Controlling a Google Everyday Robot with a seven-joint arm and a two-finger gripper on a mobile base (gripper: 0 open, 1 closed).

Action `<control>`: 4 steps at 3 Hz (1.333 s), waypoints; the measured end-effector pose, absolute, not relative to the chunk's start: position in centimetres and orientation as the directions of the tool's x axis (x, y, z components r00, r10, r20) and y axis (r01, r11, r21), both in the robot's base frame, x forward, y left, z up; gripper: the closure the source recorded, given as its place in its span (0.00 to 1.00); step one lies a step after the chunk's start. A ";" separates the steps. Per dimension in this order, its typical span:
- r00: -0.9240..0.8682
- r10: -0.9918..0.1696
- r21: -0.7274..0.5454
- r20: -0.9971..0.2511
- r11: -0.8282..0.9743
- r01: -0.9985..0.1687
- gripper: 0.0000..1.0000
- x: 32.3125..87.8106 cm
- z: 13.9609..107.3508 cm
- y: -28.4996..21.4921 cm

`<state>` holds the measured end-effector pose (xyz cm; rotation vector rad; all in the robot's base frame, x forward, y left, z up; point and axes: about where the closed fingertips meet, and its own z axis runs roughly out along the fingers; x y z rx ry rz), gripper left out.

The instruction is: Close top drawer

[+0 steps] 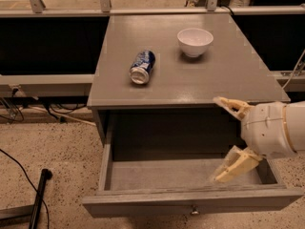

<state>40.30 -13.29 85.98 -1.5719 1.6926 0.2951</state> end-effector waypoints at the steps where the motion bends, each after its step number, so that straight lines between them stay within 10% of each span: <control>1: 0.050 -0.763 -0.319 -0.644 0.208 -0.924 0.00 39.7 84.9 -13.8; 4: -0.015 -0.771 -0.313 -0.637 0.277 -0.909 0.65 32.2 79.7 -19.2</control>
Offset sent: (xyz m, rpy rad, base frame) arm -0.0645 -0.0692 -0.0636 -0.0574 0.0535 -0.1628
